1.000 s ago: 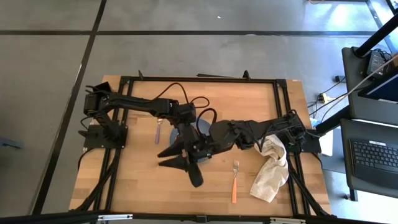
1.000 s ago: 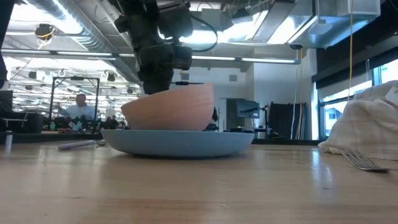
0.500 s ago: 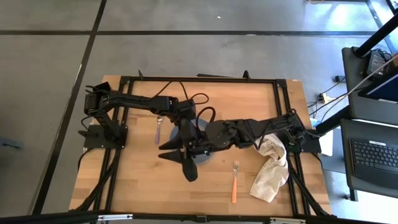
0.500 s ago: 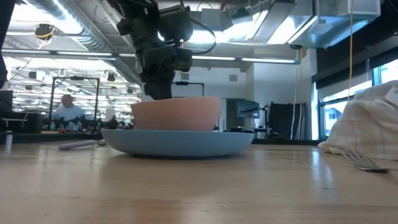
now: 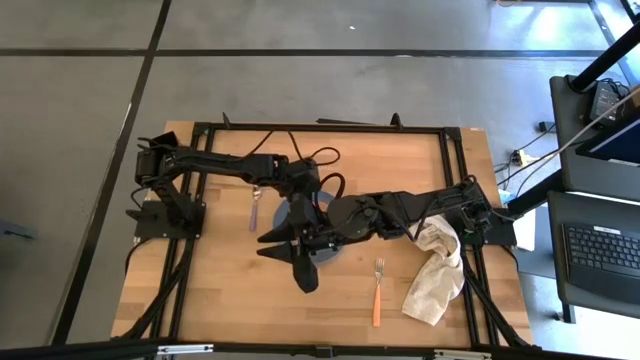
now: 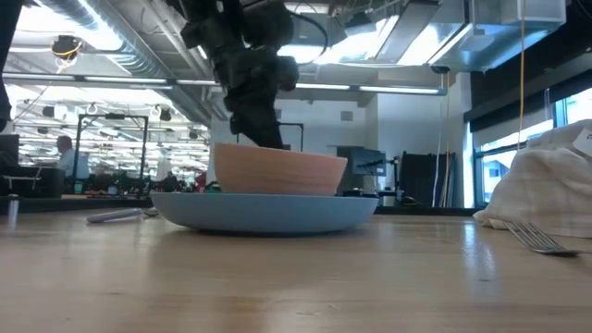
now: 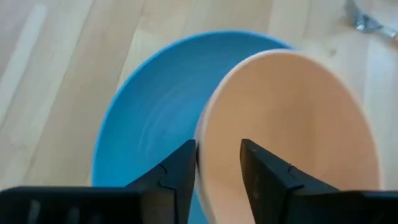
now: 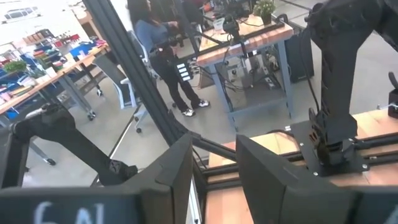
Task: Set table place
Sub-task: Stack the orange bowl on the blue plate
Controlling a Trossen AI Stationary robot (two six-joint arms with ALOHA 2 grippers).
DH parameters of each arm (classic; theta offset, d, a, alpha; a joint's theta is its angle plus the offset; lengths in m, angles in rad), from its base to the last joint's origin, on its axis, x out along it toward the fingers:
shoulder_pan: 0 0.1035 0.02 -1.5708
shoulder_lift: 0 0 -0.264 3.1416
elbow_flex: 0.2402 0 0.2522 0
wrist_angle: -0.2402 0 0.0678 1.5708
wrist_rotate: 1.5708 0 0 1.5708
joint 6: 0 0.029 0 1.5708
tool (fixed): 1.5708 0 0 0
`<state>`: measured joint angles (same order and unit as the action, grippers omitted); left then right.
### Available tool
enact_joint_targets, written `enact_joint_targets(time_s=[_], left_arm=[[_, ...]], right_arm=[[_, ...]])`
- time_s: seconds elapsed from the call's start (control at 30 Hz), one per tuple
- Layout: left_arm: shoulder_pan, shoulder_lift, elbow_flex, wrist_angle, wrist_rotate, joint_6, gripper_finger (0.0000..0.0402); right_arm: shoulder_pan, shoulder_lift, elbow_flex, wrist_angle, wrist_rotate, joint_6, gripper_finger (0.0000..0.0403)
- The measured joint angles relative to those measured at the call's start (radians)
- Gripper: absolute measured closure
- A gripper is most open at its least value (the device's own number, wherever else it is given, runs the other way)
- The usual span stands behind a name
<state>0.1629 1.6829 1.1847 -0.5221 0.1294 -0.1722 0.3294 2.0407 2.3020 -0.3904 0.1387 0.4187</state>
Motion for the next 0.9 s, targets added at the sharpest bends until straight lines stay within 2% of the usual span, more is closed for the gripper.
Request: enact_joint_targets(time_s=[0.3, 0.53, 0.67, 0.9], left_arm=[[-0.001, 0.000, 0.119, -0.029, -0.007, 0.000, 0.0281], [-0.001, 0.000, 0.243, -0.132, -0.008, 0.000, 0.0288], [-0.002, 0.000, 0.328, -0.248, -0.004, 0.000, 0.0295], [-0.023, 0.000, 0.469, -0.454, -0.003, 0.000, 0.0310]], right_arm=[[0.005, 0.000, 0.000, 0.002, -0.007, 0.000, 0.0278], [0.022, 0.000, 0.000, 0.005, -0.016, 0.026, 0.0278], [0.035, 0.001, 0.009, 0.028, -0.109, 0.050, 0.0278], [0.061, -0.005, 0.048, 0.092, -0.411, 0.082, 0.0278]])
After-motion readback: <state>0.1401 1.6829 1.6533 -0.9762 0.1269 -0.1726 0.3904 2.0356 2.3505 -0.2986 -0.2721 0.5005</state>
